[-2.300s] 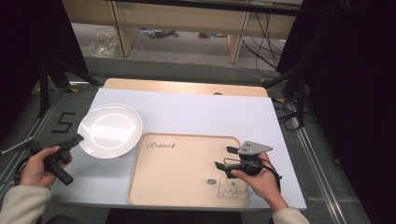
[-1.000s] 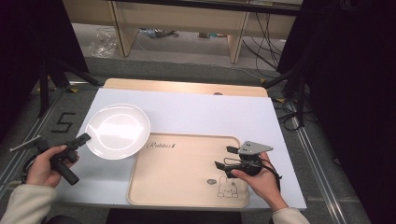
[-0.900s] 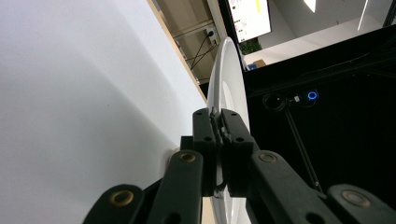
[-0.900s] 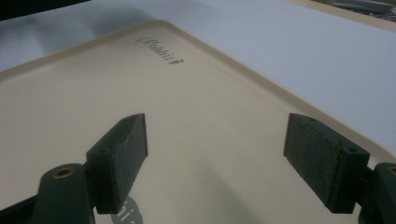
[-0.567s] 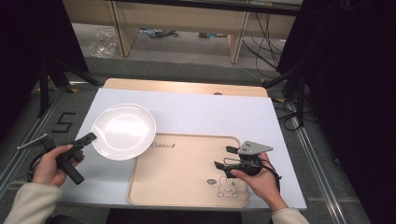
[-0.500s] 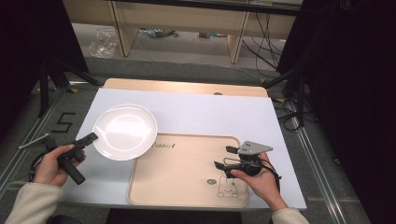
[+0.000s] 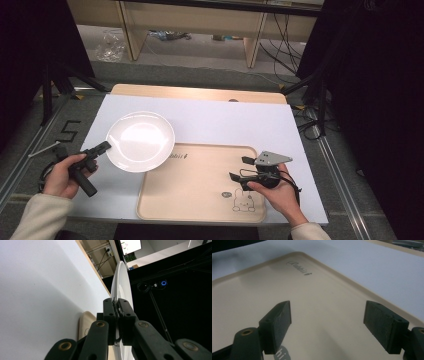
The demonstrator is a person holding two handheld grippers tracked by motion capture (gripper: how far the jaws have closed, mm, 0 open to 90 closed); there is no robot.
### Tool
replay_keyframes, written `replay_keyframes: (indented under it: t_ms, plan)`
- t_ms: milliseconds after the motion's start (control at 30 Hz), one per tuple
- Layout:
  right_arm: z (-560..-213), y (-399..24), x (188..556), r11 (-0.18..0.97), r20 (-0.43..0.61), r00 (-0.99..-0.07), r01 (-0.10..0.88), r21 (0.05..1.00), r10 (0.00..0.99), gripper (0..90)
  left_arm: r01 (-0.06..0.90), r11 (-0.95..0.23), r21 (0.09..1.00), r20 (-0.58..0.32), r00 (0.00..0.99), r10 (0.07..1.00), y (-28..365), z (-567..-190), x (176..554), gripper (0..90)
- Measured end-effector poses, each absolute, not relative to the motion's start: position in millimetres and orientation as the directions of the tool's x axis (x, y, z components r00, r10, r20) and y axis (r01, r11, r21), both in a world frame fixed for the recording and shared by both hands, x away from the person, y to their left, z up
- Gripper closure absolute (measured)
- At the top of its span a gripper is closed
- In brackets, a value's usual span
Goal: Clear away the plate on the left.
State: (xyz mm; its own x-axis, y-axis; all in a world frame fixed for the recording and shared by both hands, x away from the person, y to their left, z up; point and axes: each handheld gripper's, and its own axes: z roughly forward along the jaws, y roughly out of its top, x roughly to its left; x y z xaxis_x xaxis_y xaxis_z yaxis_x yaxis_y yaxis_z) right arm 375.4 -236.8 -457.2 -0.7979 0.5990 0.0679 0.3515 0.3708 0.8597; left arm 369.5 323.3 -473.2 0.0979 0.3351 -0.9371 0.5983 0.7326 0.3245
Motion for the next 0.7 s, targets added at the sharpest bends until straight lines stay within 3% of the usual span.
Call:
replay_keyframes:
  t_ms: [300,700]
  plan:
    - [-456.5,-237.6,375.6,0.375,0.037,-0.793,0.328,0.867,0.608,23.5,0.604,0.728,0.325,-0.938,0.107,0.33,320.4,-471.6,370.1,85.4]
    - [-456.8,-237.1,375.3,0.369,0.071,-0.798,0.353,0.86,0.599,23.6,0.622,0.71,0.328,-0.936,0.116,0.331,313.3,-472.1,371.2,85.4]
